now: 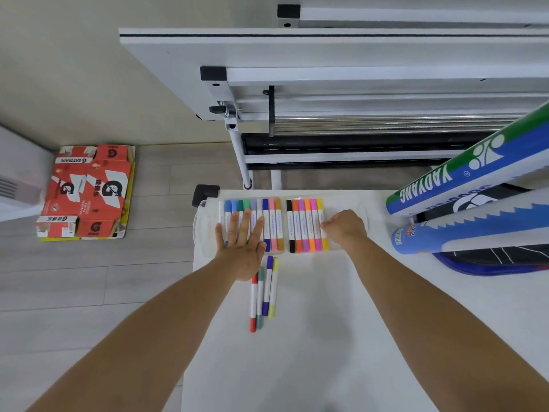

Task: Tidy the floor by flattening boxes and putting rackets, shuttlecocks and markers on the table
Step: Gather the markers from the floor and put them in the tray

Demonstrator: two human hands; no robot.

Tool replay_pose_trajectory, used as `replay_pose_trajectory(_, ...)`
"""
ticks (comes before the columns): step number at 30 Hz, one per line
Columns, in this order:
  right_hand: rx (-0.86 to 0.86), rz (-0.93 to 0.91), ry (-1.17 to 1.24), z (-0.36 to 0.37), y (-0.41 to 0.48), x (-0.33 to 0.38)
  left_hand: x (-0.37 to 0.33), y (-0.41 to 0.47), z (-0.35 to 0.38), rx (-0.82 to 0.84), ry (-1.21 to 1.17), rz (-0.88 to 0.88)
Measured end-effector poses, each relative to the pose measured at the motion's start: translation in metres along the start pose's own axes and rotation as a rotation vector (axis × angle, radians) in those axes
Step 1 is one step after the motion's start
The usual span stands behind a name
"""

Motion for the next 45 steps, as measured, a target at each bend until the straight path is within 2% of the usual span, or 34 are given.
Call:
replay_pose_trajectory(7, -0.051, -0.013, -0.083, -0.010, -0.005, 0.000, 0.000, 0.001, 0.000, 0.002, -0.018, -0.003)
replay_pose_trajectory(11, -0.144, -0.188, -0.121, -0.007, -0.047, 0.024, 0.001, -0.002, -0.001, 0.004, -0.023, -0.007)
replay_pose_trajectory(16, 0.022, -0.365, -0.108, 0.058, -0.119, 0.046, 0.001, -0.003, -0.001, 0.029, -0.045, -0.002)
replay_pose_trajectory(22, 0.135, -0.272, -0.232, 0.121, -0.133, 0.020, 0.001, -0.001, 0.001, 0.026, -0.046, 0.012)
replay_pose_trajectory(33, 0.112, -0.234, -0.184, 0.092, -0.125, -0.023, 0.001, 0.000, 0.002, -0.003, -0.050, 0.024)
replay_pose_trajectory(38, 0.087, -0.245, -0.141, 0.097, -0.130, -0.011, 0.002, 0.002, 0.003, -0.011, -0.057, 0.014)
replay_pose_trajectory(45, 0.044, -0.196, -0.205, 0.104, -0.132, 0.003, 0.002, 0.001, 0.003, -0.004, -0.040, 0.002)
Point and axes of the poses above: each hand's wrist, its own y-axis towards the middle knuckle, its own z-axis out of the palm, x = y × z, the point moved 9 cm from there along y, towards the middle knuckle, and after that the axes turned 4 degrees about y, right-handed, at the moved point
